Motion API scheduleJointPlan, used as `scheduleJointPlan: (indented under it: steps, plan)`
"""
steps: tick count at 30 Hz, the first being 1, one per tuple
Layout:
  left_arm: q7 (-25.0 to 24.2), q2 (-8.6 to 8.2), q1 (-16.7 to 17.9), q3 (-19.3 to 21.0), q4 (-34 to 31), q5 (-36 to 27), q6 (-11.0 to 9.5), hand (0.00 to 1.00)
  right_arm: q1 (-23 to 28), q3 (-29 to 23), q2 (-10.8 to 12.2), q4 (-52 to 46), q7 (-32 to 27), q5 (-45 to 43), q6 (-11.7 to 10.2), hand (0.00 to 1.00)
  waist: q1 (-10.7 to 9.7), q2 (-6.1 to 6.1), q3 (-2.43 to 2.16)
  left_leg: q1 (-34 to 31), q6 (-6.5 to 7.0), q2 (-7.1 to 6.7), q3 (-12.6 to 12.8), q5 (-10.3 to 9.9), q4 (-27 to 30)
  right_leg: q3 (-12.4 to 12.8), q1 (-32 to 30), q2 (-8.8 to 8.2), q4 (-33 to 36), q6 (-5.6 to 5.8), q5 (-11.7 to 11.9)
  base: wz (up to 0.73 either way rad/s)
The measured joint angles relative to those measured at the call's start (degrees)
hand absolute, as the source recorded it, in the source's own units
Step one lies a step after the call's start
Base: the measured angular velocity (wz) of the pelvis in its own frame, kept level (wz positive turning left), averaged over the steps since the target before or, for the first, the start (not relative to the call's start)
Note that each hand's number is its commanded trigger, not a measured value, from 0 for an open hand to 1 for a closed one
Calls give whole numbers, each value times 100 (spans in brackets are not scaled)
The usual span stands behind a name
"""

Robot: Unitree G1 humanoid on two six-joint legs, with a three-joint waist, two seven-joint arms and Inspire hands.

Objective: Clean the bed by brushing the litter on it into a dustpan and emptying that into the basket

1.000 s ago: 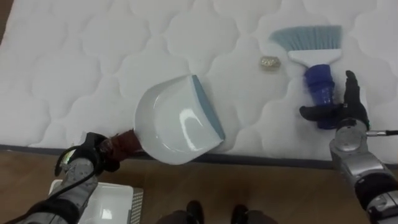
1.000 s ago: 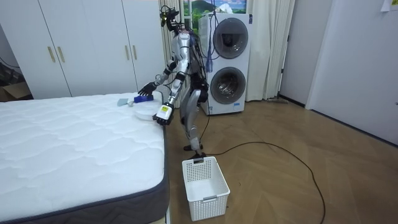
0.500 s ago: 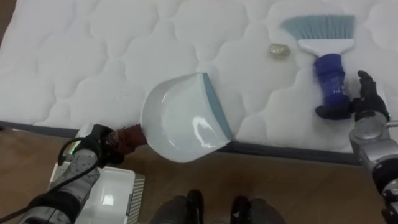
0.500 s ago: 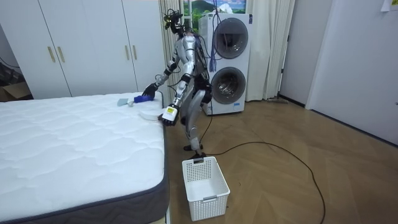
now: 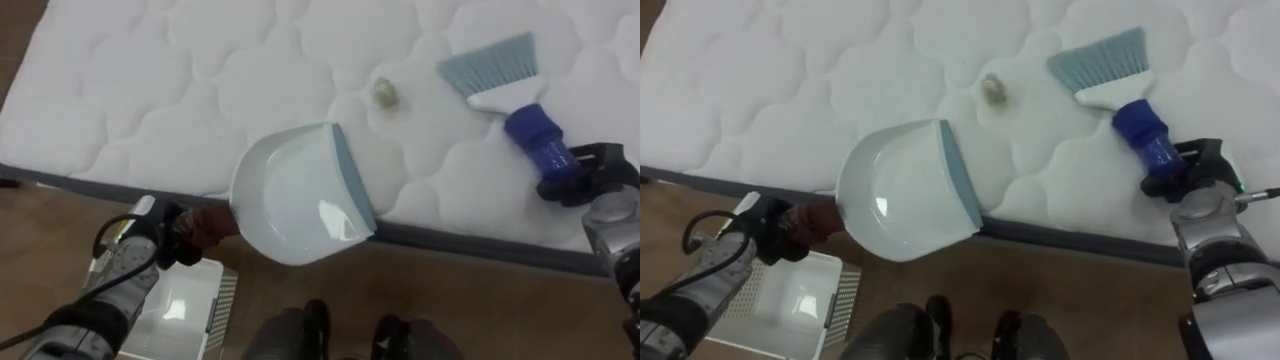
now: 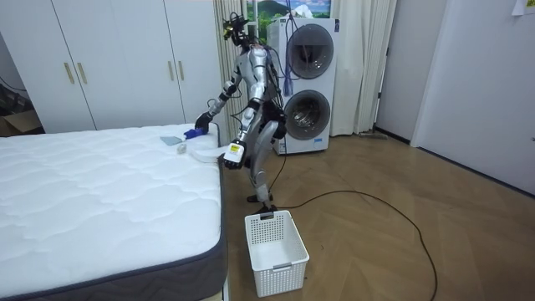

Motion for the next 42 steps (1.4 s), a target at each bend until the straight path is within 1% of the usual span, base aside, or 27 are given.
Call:
scheduleJointPlan:
  steps: [3, 5, 7, 9, 15, 19, 22, 26, 30, 32, 33, 35, 36, 38, 39, 40, 42]
  plan:
    - [0, -1, -2, 0, -2, 2, 23, 100, -14, -1, -1, 4, 2, -1, 2, 100, 1, 28, -2, -4, -7, 0, 1, -2, -11, -1, -10, 0, -1, -14, -9, 0]
    - [0, -1, -2, -1, -10, 1, 72, 100, -80, 8, -19, 46, 32, -15, 1, 100, 0, 69, -1, -12, -14, 4, 4, -2, -23, -38, -22, -13, -11, -19, -12, 0]
    - [4, -1, -3, -1, -44, 1, 97, 100, -109, 9, -47, 57, 56, -11, 2, 100, -3, 102, -13, -44, -21, -3, 7, 3, -39, -45, -61, -28, -8, -22, -13, 0]
    - [19, -1, -3, -2, -86, -16, 97, 100, -122, 15, -82, 44, 46, -10, -3, 100, 2, 123, -16, -94, -30, -13, 11, 12, -46, -42, -125, -41, 5, -25, -11, 0]
    - [25, -1, -1, -4, -84, -30, 117, 100, -124, 57, -107, 50, 39, -22, -1, 100, -5, 122, -17, -120, -31, -23, 9, 12, -20, -51, -148, -57, 40, -31, -16, 0]
    - [26, -1, -32, -3, -92, -28, 159, 100, -148, 41, -112, 54, -13, -305, 3, 100, -23, 120, -16, -168, -29, -35, -12, 11, 72, -49, -177, -65, 93, -26, -20, 0]
    - [26, -1, -62, -3, -92, -29, 204, 100, -183, 42, -121, 53, -26, -442, 65, 100, -16, 119, -17, -194, -29, -34, -48, 11, 174, -50, -175, -62, 134, -30, -22, 0]
    - [33, 14, -117, -3, -90, -29, 208, 100, -199, 39, -147, 53, -68, -531, 120, 100, -20, 110, -18, -220, -17, -47, -90, 1, 221, -54, -176, -65, 193, -22, -52, 5]
    - [160, 151, -117, 3, -91, -1, 208, 100, -215, 1, -166, 57, -94, -769, 158, 100, -28, 48, -23, -212, -18, -47, -97, 1, 208, -52, -176, -63, 212, -30, -43, 0]
    - [172, 254, -118, 6, -150, 27, 208, 100, -222, 1, -251, 43, -95, -1032, 199, 100, -35, 15, -38, -211, -18, -46, -97, 2, 214, -53, -174, -64, 218, -32, -41, 0]
    - [174, 286, -118, 7, -183, 55, 208, 100, -224, 1, -286, 43, -95, -1131, 200, 100, -32, 6, -37, -207, -18, -46, -97, 2, 214, -54, -168, -64, 218, -31, -39, 0]
    - [253, 412, -121, 26, -249, 142, 198, 100, -260, 2, -407, 42, -92, -1610, 221, 100, -28, -66, -34, -167, -20, -61, -98, 6, 204, -55, -134, -79, 226, -31, -39, 0]
    - [261, 445, -121, 29, -246, 141, 201, 100, -277, 2, -436, 43, -88, -1738, 223, 100, -30, -79, -36, -152, -20, -62, -98, 6, 200, -56, -119, -79, 222, -30, -39, 0]
    - [263, 527, -123, 29, -247, 142, 204, 100, -284, 5, -562, 46, -89, -2211, 248, 100, -17, -161, -36, -61, -19, -66, -98, 6, 185, -59, -28, -81, 193, -28, -40, 0]
    - [263, 552, -123, 29, -247, 147, 208, 100, -284, 5, -576, 47, -89, -2327, 259, 100, -18, -185, -41, -43, -19, -63, -99, 6, 183, -64, -7, -80, 183, -28, -41, 0]
    - [263, 593, -123, 29, -250, 166, 211, 100, -287, 6, -589, 46, -89, -2537, 278, 100, -19, -231, -56, -25, -19, -56, -99, 5, 183, -67, 21, -72, 165, -27, -41, 0]
    - [264, 618, -124, 32, -256, 208, 212, 100, -315, 6, -591, 46, -89, -2781, 328, 100, -20, -254, -58, -1, -19, -35, -108, 5, 177, -103, 75, -53, 103, -25, -38, 0]
